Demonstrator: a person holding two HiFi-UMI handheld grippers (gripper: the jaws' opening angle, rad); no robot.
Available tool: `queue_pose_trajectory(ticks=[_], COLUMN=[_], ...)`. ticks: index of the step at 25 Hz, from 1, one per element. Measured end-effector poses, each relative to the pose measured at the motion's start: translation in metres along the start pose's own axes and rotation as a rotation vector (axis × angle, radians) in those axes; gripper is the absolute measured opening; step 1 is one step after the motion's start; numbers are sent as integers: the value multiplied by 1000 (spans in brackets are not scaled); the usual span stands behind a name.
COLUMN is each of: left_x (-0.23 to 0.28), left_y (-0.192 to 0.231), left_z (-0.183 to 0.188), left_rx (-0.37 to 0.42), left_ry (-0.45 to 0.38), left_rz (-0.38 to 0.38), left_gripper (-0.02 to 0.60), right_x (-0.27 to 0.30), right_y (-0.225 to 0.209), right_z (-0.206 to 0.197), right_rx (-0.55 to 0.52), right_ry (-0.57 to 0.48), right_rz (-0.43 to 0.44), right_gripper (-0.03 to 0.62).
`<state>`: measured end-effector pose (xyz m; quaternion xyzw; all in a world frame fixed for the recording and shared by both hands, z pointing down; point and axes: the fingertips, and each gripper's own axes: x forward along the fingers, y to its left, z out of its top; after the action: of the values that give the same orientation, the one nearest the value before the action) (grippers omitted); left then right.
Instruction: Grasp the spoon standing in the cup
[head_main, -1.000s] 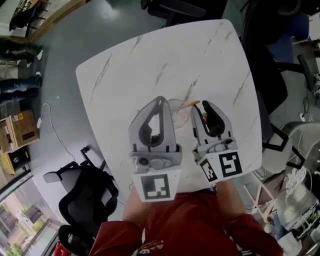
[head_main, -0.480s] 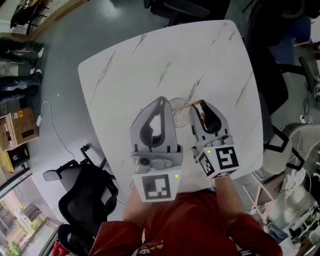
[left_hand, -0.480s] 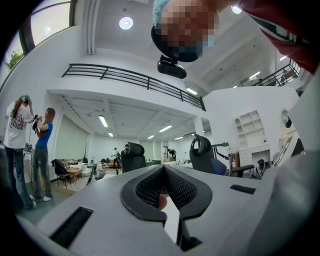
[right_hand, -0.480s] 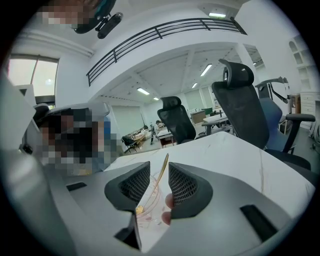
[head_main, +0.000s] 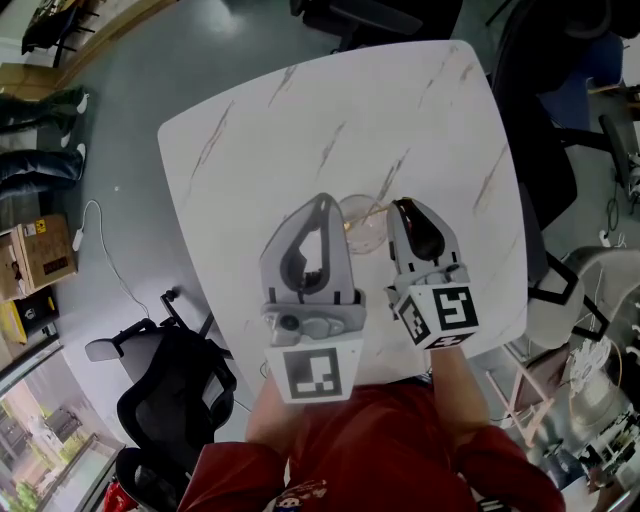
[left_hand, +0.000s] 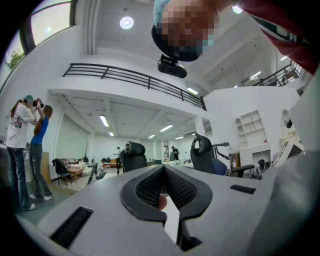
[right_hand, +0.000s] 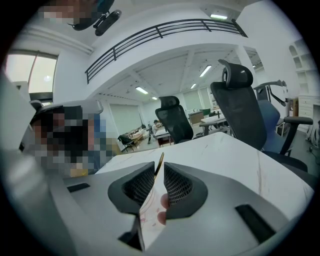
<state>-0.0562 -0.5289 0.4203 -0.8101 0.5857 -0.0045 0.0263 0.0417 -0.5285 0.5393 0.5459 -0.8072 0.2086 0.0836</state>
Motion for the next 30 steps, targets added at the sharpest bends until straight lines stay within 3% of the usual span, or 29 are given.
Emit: queue_pose_trajectory(ticks=[30], left_x=[-26], left_y=[3], left_z=[16], left_rx=[4], left_ry=[-19], left_rz=[18], left_gripper=[9], right_x=[-18], right_y=[28], right_z=[20], right_rx=[-104], right_ry=[-73], right_rz=[5], right_gripper=[17])
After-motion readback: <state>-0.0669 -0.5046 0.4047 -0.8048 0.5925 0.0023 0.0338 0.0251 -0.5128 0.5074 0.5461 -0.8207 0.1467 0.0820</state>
